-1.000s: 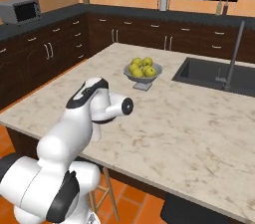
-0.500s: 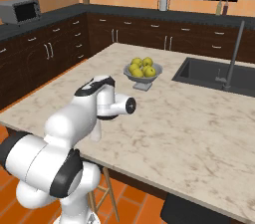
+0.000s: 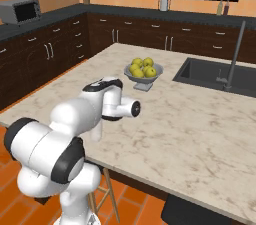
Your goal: Take a straw from the drawer in front and place it inside the glass cup on the dining counter.
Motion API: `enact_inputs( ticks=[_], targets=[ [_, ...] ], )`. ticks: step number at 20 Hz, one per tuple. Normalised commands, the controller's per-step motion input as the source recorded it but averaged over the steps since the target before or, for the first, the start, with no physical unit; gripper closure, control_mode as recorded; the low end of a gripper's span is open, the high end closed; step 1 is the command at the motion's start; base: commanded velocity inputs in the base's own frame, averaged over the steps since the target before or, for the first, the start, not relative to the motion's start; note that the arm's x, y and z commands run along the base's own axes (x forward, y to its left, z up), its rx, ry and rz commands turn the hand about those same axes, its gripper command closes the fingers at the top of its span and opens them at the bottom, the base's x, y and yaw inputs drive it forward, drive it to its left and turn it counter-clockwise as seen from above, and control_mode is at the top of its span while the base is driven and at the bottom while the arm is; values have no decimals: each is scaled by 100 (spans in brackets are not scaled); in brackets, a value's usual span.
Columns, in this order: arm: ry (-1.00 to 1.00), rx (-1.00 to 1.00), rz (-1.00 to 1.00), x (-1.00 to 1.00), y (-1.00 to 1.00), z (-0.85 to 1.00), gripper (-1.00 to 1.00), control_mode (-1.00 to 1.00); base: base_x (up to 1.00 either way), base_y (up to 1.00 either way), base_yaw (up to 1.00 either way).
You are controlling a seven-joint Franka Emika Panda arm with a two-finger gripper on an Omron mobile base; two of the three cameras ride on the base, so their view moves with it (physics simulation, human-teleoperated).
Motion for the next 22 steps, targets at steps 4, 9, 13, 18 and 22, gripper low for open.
enact_inputs(
  ticks=[4,9,13,18,22],
  targets=[
    [-3,2,5,0,0,-12,100,-100,0,0,0],
    [-9,1,2,-24,0,-1,100,-100,0,0,0],
    [-10,0,0,-50,0,0,100,-100,0,0,0],
    [-1,0,0,-10,8,0,100,-100,0,0,0],
    [0,0,0,0,14,0,100,-100,0,0,0]
  ],
)
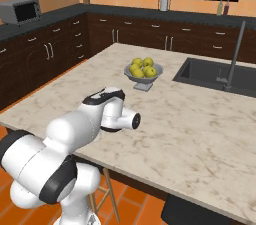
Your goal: Take a straw from the drawer in front and place it inside the glass cup on the dining counter.
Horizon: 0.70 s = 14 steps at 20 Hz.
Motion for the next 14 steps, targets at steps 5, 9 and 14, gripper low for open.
enact_inputs(
  ticks=[5,9,14],
  targets=[
    [0,0,0,1,4,0,100,-100,0,0,0],
    [0,0,0,12,1,-9,100,-100,0,0,0],
    [0,0,0,14,0,-18,100,-100,0,0,0]
  ],
)
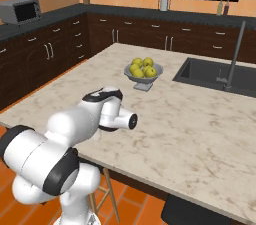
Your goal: Take a straw from the drawer in front and place it inside the glass cup on the dining counter.
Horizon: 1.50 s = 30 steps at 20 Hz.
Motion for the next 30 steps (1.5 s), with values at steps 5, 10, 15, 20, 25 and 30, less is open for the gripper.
enact_inputs(
  ticks=[5,10,15,20,25,30],
  targets=[
    [-1,0,0,1,0,-9,100,-100,0,0,0],
    [-2,0,0,-7,-2,-5,100,-100,0,0,0],
    [0,0,0,-6,0,-14,100,-100,0,0,0],
    [0,0,0,-9,0,-18,100,-100,0,0,0],
    [-1,0,0,-20,0,-10,100,-100,0,0,0],
    [-1,0,0,-21,0,-12,100,-100,0,0,0]
  ],
)
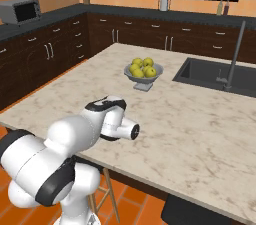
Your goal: Take a straw from the drawer in front and place it inside the glass cup on the dining counter.
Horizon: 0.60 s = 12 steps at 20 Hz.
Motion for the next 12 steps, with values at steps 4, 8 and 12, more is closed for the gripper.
enact_inputs(
  ticks=[4,8,12],
  targets=[
    [0,0,0,-7,0,-21,100,-100,0,0,0],
    [0,0,0,0,4,-30,-100,-100,0,0,0],
    [0,0,0,-3,5,-25,-100,-100,0,0,0]
  ],
)
